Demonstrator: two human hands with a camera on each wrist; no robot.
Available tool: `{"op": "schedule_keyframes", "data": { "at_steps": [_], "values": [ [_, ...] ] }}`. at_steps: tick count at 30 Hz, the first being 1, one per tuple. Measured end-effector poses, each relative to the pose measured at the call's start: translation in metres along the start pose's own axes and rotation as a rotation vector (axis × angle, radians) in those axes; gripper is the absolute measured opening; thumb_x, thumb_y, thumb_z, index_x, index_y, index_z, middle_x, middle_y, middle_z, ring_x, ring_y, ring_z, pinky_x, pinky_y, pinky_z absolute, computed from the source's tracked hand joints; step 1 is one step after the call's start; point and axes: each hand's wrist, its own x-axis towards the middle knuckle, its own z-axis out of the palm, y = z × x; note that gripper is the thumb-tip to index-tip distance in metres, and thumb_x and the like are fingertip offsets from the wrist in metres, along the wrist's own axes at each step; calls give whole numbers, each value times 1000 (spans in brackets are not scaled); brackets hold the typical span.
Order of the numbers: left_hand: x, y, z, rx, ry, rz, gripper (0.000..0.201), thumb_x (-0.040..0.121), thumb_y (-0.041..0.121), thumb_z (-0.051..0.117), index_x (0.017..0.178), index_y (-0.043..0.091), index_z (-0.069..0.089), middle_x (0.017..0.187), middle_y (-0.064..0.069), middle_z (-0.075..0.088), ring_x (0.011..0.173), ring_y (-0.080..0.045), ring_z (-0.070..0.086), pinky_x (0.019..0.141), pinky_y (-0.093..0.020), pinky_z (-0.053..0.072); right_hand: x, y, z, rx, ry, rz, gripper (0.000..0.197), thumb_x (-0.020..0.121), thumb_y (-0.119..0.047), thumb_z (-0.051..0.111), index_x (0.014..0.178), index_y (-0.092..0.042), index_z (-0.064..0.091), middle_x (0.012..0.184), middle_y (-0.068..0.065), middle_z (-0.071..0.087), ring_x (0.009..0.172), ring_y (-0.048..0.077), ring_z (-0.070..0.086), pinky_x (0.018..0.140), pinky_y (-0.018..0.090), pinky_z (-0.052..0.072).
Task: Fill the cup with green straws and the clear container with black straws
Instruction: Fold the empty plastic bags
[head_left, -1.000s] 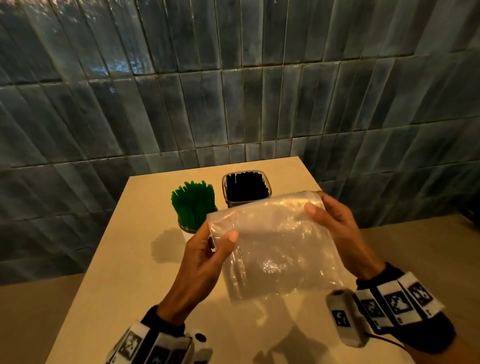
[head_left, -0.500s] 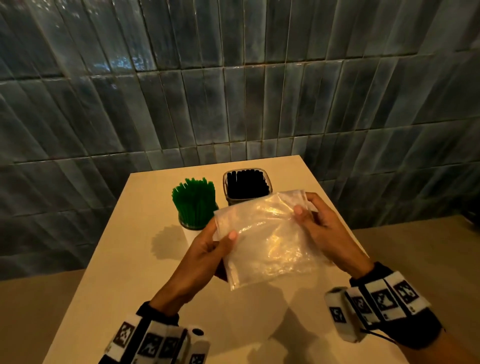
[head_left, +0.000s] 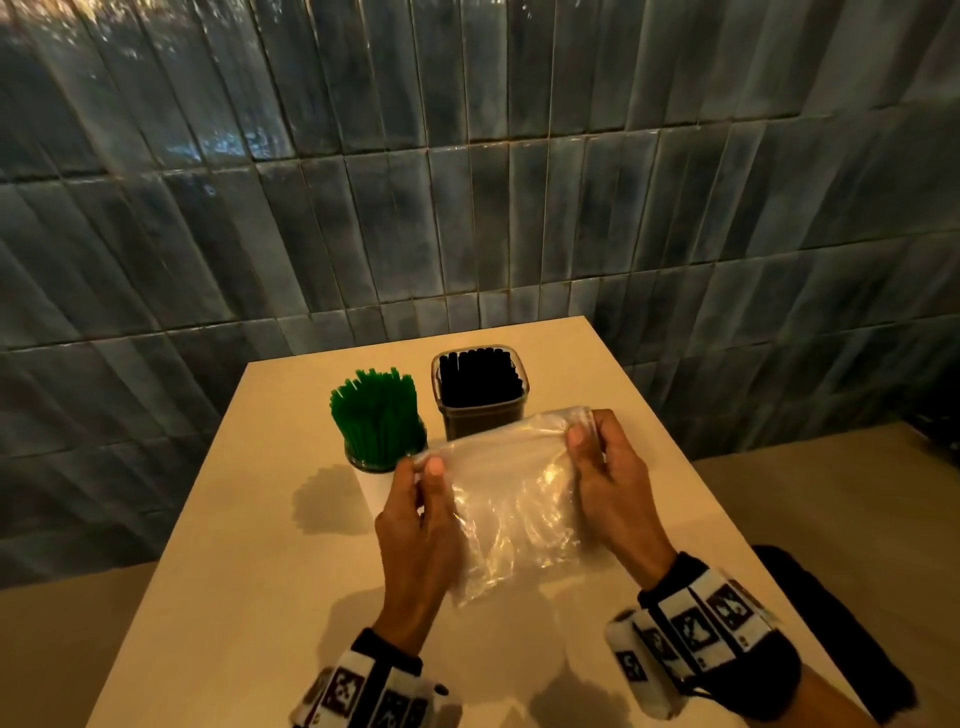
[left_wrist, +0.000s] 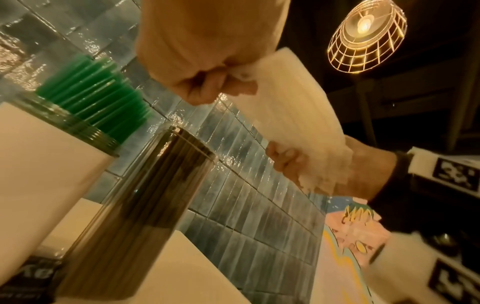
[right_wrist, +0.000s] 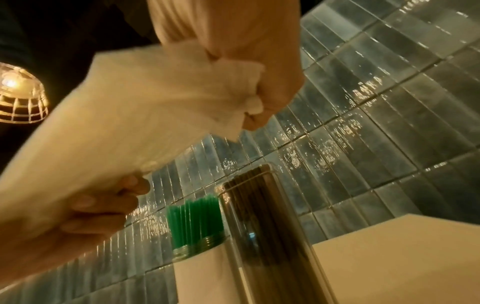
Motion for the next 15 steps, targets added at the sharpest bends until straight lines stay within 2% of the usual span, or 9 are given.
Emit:
{"op": "schedule_keyframes", "data": {
  "at_steps": [2,4,6,7,9,10,12,13,15],
  "values": [
    [3,-7,-7,12,-62,-90,18,84,46,47,93,32,42,82,8,61,76,-10,63,62,-20,50,6,-2,-5,6,-23,-33,6,96,-25,46,98,-30,45,81,-7,60,68,5,56,62,16,45],
    [7,-10,-19,91,-130,-61,49,72,54,70,99,36,32,100,14,59,90,-10,62,76,-27,51,12,-6,-17,46,-127,-36,19,93,-22,52,105,-32,41,83,-1,63,69,7,58,62,15,47],
    [13,-3,-27,188,-383,-3,78,58,63,76,114,45,25,118,23,48,103,3,53,88,-17,43,12,-13,-27,6,-333,-69,27,91,-17,57,110,-31,43,90,-2,65,76,3,63,68,16,50],
    [15,4,-27,228,-575,-7,81,57,63,77,118,51,25,120,26,48,103,6,52,89,-13,42,10,-16,-28,-39,-443,-82,28,90,-16,58,110,-31,46,95,-6,65,82,1,64,71,16,51],
    [16,12,-20,276,-869,-34,62,62,58,76,116,51,45,111,22,61,96,3,61,88,-21,51,3,-24,-26,-100,-544,-87,26,90,-18,60,109,-33,49,101,-9,65,91,2,64,77,20,54],
    [15,14,-16,264,-903,-61,46,66,54,76,108,44,57,103,16,68,91,0,65,85,-29,55,1,-28,-25,-130,-525,-115,27,89,-23,61,110,-35,49,103,-9,66,94,3,64,80,25,55],
    [13,15,-10,175,-782,-120,26,73,41,75,94,26,69,89,3,73,78,-10,70,76,-37,58,1,-33,-28,-193,-393,-151,46,80,-40,68,118,-43,43,114,-13,61,106,4,58,93,35,51],
    [12,14,-8,143,-688,-135,21,75,36,74,90,22,69,85,-2,74,74,-13,70,72,-36,59,0,-33,-31,-210,-305,-149,66,71,-50,72,125,-48,34,126,-16,53,117,4,51,101,35,44],
    [9,14,-6,89,-527,-136,14,77,32,73,88,25,67,83,2,72,73,-7,69,62,-23,57,-7,-29,-36,-149,-163,-56,106,50,-60,79,131,-59,11,149,-14,26,136,9,29,110,36,31]
  ]
}}
